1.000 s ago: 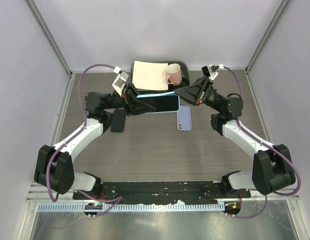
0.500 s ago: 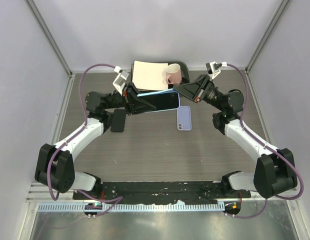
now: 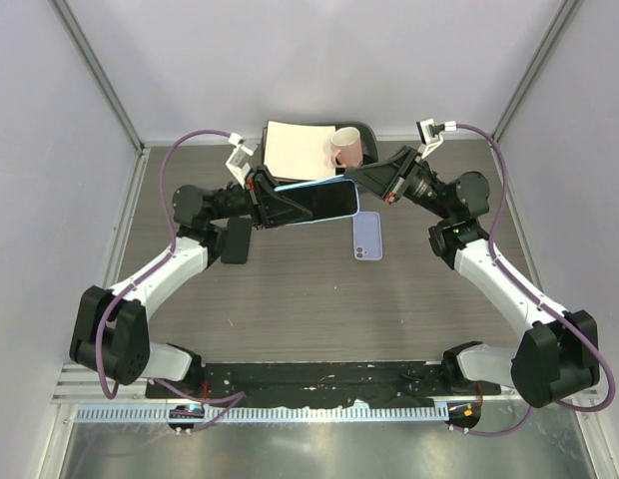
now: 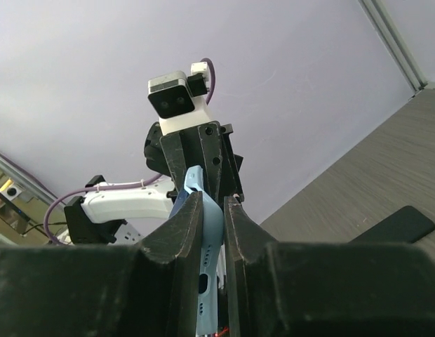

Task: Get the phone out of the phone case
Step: Remove the phone case from the phone.

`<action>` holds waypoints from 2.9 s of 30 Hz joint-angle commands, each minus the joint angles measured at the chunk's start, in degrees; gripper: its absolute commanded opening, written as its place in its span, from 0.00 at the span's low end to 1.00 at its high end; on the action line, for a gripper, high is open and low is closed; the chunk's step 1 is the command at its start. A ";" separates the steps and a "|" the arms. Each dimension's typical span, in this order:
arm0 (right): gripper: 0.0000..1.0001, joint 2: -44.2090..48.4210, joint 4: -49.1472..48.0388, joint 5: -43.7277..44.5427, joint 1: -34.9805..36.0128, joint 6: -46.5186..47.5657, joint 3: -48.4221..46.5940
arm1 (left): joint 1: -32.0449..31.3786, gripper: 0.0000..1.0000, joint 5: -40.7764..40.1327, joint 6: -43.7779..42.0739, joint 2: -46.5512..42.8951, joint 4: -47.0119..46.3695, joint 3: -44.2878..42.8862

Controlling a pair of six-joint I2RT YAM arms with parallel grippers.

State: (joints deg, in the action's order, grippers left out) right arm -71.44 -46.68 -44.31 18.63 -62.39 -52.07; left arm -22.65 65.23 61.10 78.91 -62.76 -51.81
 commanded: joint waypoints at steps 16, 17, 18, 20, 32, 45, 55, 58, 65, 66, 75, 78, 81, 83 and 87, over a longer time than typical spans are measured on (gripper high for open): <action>0.17 -0.37 17.31 -5.69 2.37 12.20 -5.84 | -1.17 0.00 -3.26 -1.25 -2.80 -6.76 0.40; 0.19 -0.11 17.75 -5.78 2.29 12.47 -6.28 | -1.08 0.00 -3.44 -1.16 -2.89 -6.67 0.40; 0.21 -0.02 18.37 -5.70 2.28 12.90 -6.46 | -0.99 0.00 -3.88 -0.90 -2.89 -6.93 0.48; 0.24 -0.02 19.69 -5.78 2.28 14.14 -6.90 | -0.81 0.00 -3.97 -0.19 -2.89 -7.46 0.48; 0.41 -0.89 16.97 -8.15 0.00 9.13 -11.02 | -0.73 0.00 -3.27 0.25 -3.94 -8.52 1.27; 0.45 0.77 20.39 -9.21 -2.19 9.74 -14.63 | -0.72 0.00 -3.09 -0.28 -4.82 -7.46 1.71; 0.47 3.50 24.87 -8.60 -4.92 14.04 -15.95 | -0.20 0.00 -3.53 -0.28 -5.26 -6.33 2.42; 0.50 4.90 30.14 -8.51 -6.24 20.54 -16.91 | 0.50 0.00 -4.15 -0.45 -5.18 -2.92 2.24; 0.58 8.76 44.46 -14.30 -11.95 38.02 -19.55 | 1.30 0.00 -4.24 -6.52 -5.53 12.13 -0.39; 0.58 9.30 48.39 -17.18 -12.74 39.87 -19.56 | 1.30 0.00 -4.06 -7.04 -5.70 12.92 -0.48; 0.56 10.01 69.07 -27.92 -14.33 60.71 -17.63 | 1.82 0.00 1.20 -19.09 -5.88 24.99 -5.32; 0.56 9.39 71.45 -28.90 -13.80 62.04 -16.92 | 1.74 0.00 2.53 -17.25 -5.09 23.22 -6.54; 0.56 8.78 76.88 -26.71 -11.96 69.38 -17.09 | 1.82 0.00 2.18 -17.07 -5.35 23.92 -7.43; 0.56 8.25 79.62 -23.90 -8.45 72.92 -17.53 | 1.74 0.00 1.57 -17.07 -6.13 22.78 -6.55; 0.57 6.84 83.41 -18.01 -2.12 78.03 -17.80 | 1.82 0.00 0.78 -17.07 -7.63 20.32 -3.92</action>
State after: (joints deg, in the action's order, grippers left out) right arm -63.94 31.40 -66.94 12.12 7.31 -68.79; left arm -21.19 66.72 44.66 75.22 -36.51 -55.79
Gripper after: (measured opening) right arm 0.562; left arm 0.209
